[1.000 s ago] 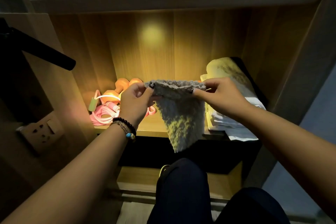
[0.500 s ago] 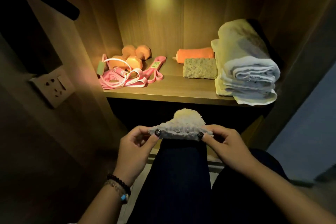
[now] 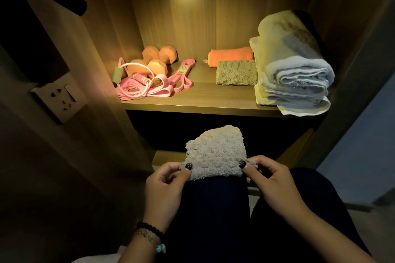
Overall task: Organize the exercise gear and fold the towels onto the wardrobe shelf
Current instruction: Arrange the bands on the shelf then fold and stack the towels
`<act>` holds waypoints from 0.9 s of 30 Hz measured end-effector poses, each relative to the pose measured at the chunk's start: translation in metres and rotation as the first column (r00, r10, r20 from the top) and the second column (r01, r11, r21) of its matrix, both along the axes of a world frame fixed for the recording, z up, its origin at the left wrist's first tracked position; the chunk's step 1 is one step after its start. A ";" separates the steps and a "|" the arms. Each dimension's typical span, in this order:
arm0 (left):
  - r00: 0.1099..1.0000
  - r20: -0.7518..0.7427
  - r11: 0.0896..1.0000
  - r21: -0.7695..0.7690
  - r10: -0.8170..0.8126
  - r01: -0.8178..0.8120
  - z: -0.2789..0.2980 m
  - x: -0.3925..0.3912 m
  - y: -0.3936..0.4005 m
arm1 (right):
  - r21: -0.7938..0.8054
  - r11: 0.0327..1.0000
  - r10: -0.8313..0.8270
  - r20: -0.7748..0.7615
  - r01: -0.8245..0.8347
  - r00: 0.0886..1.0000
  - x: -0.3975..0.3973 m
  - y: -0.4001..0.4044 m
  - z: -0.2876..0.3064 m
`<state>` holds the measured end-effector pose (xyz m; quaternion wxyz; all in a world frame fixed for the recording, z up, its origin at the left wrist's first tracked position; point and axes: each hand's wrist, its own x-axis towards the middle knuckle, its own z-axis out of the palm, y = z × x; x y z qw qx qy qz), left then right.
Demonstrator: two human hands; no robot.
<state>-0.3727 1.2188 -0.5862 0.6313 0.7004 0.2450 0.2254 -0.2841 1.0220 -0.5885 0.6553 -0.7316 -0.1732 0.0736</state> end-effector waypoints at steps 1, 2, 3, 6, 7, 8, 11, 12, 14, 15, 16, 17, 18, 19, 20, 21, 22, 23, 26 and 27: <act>1.000 -0.012 1.000 -0.021 0.013 -0.013 0.000 0.002 -0.001 | -0.005 1.000 -0.017 -0.017 0.017 1.000 0.000 0.002 0.000; 0.999 -0.023 0.999 -0.036 0.027 -0.028 0.000 0.005 -0.001 | -0.009 0.999 -0.036 -0.028 0.036 0.999 0.000 0.005 -0.001; 0.999 -0.031 0.999 -0.039 0.037 -0.038 -0.001 0.007 -0.001 | -0.017 0.998 -0.060 -0.030 0.060 0.998 0.000 0.009 -0.002; 0.997 -0.072 1.000 -0.020 0.005 -0.007 -0.002 0.014 0.000 | -0.034 0.988 -0.151 -0.015 0.151 0.988 -0.001 0.020 -0.005; 0.996 -0.087 1.000 -0.017 -0.009 0.008 -0.003 0.015 0.001 | -0.031 0.985 -0.172 -0.022 0.171 0.985 -0.001 0.023 -0.004; 0.995 -0.095 1.000 -0.014 -0.017 0.016 -0.003 0.016 0.002 | -0.026 0.984 -0.179 -0.034 0.178 0.983 0.000 0.024 -0.004; 0.996 -0.085 0.998 0.064 -0.008 0.014 -0.001 0.016 0.000 | -0.071 0.986 -0.149 0.016 0.150 0.989 0.004 0.022 -0.001; 0.997 -0.078 0.992 0.124 0.004 0.006 -0.001 0.016 -0.001 | -0.118 0.982 -0.143 0.069 0.150 0.987 0.005 0.021 -0.001; 0.999 -0.039 0.950 0.313 0.026 -0.012 0.000 0.016 -0.001 | -0.207 0.963 -0.132 0.207 0.175 0.969 0.004 0.021 0.000; 1.000 0.000 0.906 0.424 0.014 -0.012 0.001 0.016 0.001 | -0.224 0.955 -0.127 0.281 0.194 0.951 0.003 0.021 -0.001; 0.999 0.042 0.845 0.535 -0.028 0.002 0.002 0.017 0.002 | -0.223 0.951 -0.125 0.350 0.213 0.928 0.003 0.020 -0.002; 0.992 0.073 0.769 0.638 -0.100 0.031 0.001 0.018 0.004 | -0.212 0.950 -0.126 0.413 0.230 0.902 0.005 0.020 -0.002; 0.981 0.084 0.692 0.719 -0.177 0.063 0.000 0.019 0.006 | -0.206 0.948 -0.118 0.482 0.243 0.868 0.006 0.018 -0.002; 0.968 0.079 0.633 0.768 -0.237 0.092 0.000 0.019 0.006 | -0.218 0.944 -0.087 0.559 0.248 0.825 0.009 0.016 -0.003; 0.961 0.071 0.601 0.792 -0.267 0.108 0.000 0.020 0.007 | -0.251 0.937 -0.029 0.633 0.241 0.774 0.011 0.013 -0.004; 0.959 0.067 0.583 0.805 -0.277 0.112 0.001 0.022 0.009 | -0.297 0.927 0.045 0.694 0.229 0.718 0.012 0.010 -0.007; 0.958 0.062 0.574 0.811 -0.279 0.114 0.001 0.022 0.011 | -0.341 0.916 0.116 0.728 0.209 0.676 0.013 0.008 -0.009; 0.957 0.055 0.584 0.802 -0.285 0.128 0.001 0.021 0.013 | -0.368 0.910 0.160 0.735 0.190 0.659 0.013 0.006 -0.011; 0.940 0.007 0.674 0.699 -0.340 0.238 0.002 0.017 0.017 | -0.361 0.929 0.189 0.658 0.085 0.728 0.014 0.002 -0.011; 0.934 -0.014 0.702 0.656 -0.358 0.279 0.002 0.016 0.018 | -0.363 0.931 0.209 0.628 0.045 0.749 0.015 0.001 -0.011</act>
